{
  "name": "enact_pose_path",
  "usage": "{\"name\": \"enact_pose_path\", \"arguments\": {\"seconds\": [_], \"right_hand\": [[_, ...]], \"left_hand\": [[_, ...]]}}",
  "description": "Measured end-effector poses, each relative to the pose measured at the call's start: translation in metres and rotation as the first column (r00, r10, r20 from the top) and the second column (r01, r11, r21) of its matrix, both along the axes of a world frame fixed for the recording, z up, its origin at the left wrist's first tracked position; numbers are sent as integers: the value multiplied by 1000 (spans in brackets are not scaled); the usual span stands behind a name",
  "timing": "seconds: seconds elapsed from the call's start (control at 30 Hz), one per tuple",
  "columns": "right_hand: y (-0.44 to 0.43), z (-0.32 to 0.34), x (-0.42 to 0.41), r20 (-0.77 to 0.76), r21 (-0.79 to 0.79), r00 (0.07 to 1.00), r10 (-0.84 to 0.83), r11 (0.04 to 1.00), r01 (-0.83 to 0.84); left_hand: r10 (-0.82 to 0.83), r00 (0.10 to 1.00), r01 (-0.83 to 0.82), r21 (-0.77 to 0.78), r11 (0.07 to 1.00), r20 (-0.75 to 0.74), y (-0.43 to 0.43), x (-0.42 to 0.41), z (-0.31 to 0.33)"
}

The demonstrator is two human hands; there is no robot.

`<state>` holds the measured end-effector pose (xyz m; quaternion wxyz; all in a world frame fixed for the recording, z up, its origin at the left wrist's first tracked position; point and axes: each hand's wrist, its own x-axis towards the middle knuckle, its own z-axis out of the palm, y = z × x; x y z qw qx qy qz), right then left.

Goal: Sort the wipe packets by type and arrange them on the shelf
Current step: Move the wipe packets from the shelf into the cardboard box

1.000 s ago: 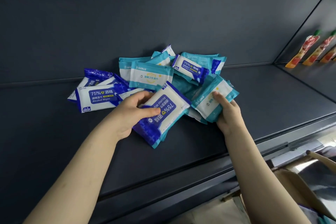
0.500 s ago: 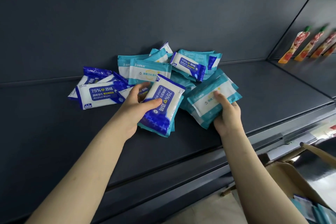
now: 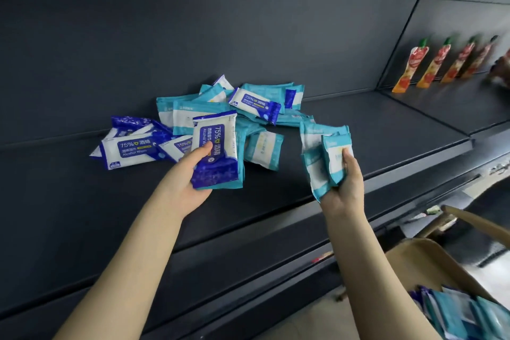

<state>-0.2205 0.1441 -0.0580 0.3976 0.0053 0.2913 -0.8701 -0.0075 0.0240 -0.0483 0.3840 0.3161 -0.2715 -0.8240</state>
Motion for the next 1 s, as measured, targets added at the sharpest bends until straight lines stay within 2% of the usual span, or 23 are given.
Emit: {"name": "enact_pose_path", "arguments": {"seconds": [0.17, 0.4, 0.6, 0.77, 0.9, 1.0], "right_hand": [[54, 10, -22, 78, -27, 997, -17, 999, 19], [164, 14, -51, 39, 166, 998, 40, 985, -46], [264, -15, -93, 84, 269, 994, 67, 959, -87], [321, -50, -134, 150, 352, 989, -14, 935, -40], [346, -82, -161, 270, 317, 943, -195, 943, 105], [361, -102, -185, 302, 333, 926, -225, 936, 118]], "left_hand": [[-33, 999, 34, -51, 998, 17, 52, -40, 7], [-159, 984, 169, -117, 979, 85, 145, -99, 10], [-293, 937, 317, -109, 942, 190, 227, -159, -21], [-387, 891, 426, -141, 894, 239, 274, -211, -51], [-459, 851, 488, -63, 870, 256, 291, -254, -76], [-500, 815, 517, 22, 856, 294, 294, -289, -100]]}}
